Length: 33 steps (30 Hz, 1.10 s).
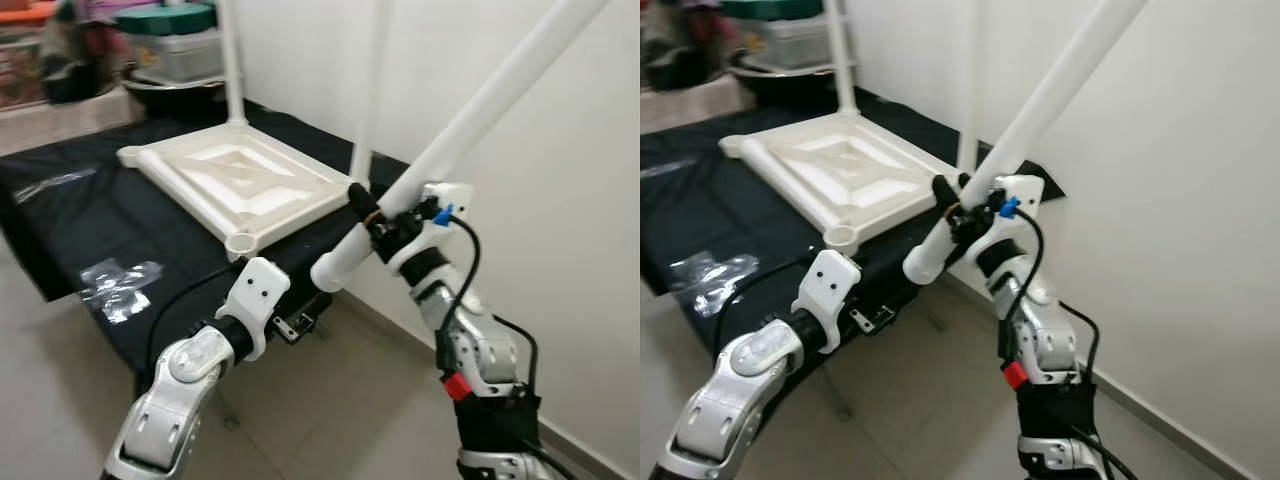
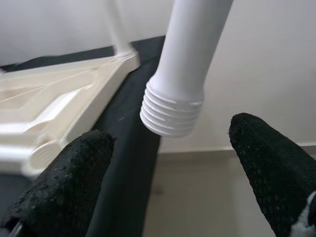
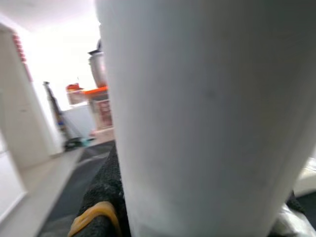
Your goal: Building children table
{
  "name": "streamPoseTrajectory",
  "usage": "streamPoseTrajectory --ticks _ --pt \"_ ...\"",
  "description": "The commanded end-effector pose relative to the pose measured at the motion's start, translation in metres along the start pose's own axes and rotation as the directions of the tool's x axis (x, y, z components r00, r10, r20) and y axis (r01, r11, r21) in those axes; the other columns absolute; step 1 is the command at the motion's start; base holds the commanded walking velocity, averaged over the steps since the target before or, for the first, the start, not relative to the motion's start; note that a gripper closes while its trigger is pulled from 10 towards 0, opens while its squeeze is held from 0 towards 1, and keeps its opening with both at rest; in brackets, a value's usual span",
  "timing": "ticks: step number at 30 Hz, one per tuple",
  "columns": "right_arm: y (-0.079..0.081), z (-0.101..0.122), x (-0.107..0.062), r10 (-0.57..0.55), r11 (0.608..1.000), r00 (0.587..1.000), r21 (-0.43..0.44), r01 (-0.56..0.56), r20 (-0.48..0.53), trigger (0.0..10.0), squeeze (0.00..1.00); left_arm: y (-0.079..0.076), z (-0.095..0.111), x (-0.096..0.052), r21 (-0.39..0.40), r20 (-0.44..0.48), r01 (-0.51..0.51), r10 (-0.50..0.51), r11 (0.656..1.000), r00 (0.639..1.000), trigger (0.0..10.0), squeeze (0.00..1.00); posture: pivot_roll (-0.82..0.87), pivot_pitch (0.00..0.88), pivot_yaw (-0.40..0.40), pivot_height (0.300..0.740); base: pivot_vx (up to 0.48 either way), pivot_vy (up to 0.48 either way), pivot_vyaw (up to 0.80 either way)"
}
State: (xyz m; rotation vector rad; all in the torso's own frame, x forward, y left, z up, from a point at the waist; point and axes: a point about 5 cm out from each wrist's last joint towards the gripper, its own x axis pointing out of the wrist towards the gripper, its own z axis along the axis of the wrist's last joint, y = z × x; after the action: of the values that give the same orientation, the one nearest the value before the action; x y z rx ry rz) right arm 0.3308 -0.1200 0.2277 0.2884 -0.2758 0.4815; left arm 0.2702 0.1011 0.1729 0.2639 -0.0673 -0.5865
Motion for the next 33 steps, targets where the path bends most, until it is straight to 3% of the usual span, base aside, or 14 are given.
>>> streamPoseTrajectory --ticks 1,7,21,22,23,27,28,33 --pt "0.004 0.008 0.002 0.021 1.0 0.999 0.007 -0.022 0.03 10.0 0.0 -0.005 0.002 0.0 0.011 -0.001 0.044 -0.044 0.999 0.999 10.0 0.0 0.07 0.0 -0.043 0.74 0.0 0.0 0.0" --pt "0.01 0.011 0.004 0.075 0.995 0.997 0.065 -0.077 0.027 10.0 0.0 -0.006 -0.002 0.0 0.04 -0.03 0.095 -0.094 0.995 0.995 10.0 0.0 0.07 0.0 -0.045 0.74 0.0 0.0 0.0" --pt "0.03 0.015 0.001 0.23 0.956 0.973 0.181 -0.23 0.023 10.0 0.0 0.009 -0.015 0.006 0.038 -0.046 -0.002 0.004 0.999 0.999 10.0 0.0 0.06 0.005 -0.048 0.74 0.0 0.0 0.0" --pt "0.031 0.015 0.0 0.247 0.951 0.969 0.188 -0.246 0.019 10.0 0.0 0.011 -0.015 0.006 0.047 -0.043 -0.019 0.021 0.999 0.999 10.0 0.68 0.06 0.005 -0.048 0.74 0.0 0.0 0.0" --pt "0.033 0.015 -0.001 0.26 0.948 0.965 0.188 -0.258 0.015 10.0 0.0 0.013 -0.014 0.007 0.041 -0.036 -0.03 0.032 0.999 0.999 10.0 1.0 0.06 0.008 -0.045 0.74 0.0 0.0 0.0" --pt "0.035 0.015 -0.003 0.28 0.942 0.96 0.189 -0.276 0.007 10.0 0.0 0.014 -0.007 0.008 0.063 -0.012 -0.043 0.043 0.997 0.999 10.0 1.0 0.06 0.011 -0.049 0.74 0.0 0.0 0.0" --pt "0.035 0.015 -0.002 0.273 0.946 0.962 0.181 -0.269 0.005 10.0 0.0 0.014 -0.005 0.008 0.069 -0.005 -0.043 0.044 0.997 0.999 10.0 0.0 0.06 0.01 -0.049 0.74 0.0 0.0 0.0" --pt "0.03 0.013 -0.001 0.231 0.961 0.973 0.155 -0.228 -0.001 10.0 0.0 0.012 0.001 0.009 0.078 0.018 -0.044 0.043 0.996 0.999 10.0 0.0 0.07 0.011 -0.053 0.74 0.0 0.0 0.16"
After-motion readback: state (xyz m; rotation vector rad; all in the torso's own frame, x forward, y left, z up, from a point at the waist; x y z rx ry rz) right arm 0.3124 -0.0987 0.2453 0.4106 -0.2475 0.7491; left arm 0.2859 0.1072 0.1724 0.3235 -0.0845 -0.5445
